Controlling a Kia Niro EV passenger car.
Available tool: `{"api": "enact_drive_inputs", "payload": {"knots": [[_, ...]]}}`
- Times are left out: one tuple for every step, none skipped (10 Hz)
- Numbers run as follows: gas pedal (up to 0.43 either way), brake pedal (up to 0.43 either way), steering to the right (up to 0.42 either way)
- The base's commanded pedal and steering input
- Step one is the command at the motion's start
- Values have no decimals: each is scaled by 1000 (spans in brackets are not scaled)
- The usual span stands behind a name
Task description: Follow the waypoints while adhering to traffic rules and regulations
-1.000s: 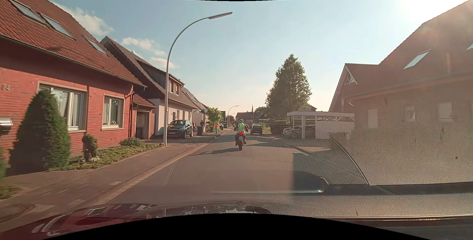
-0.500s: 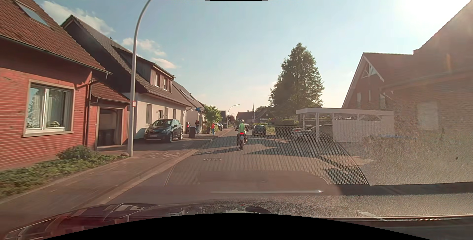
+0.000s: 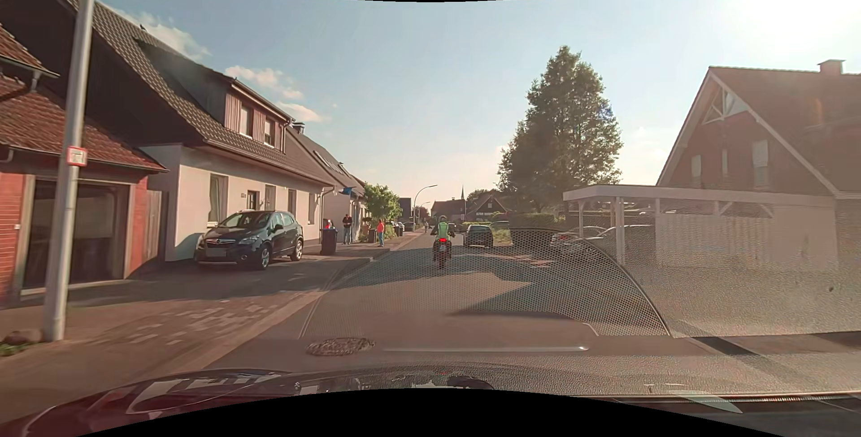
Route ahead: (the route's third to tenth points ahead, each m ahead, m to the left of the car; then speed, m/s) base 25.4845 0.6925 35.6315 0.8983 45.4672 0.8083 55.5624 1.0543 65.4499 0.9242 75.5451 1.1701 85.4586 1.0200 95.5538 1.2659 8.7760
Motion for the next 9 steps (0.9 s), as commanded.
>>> {"api": "enact_drive_inputs", "payload": {"knots": [[169, 0, -4], [197, 0, -4], [197, 0, -4], [197, 0, -2], [220, 0, -2], [220, 0, -2], [220, 0, -2], [197, 0, -2], [177, 0, -2]]}}
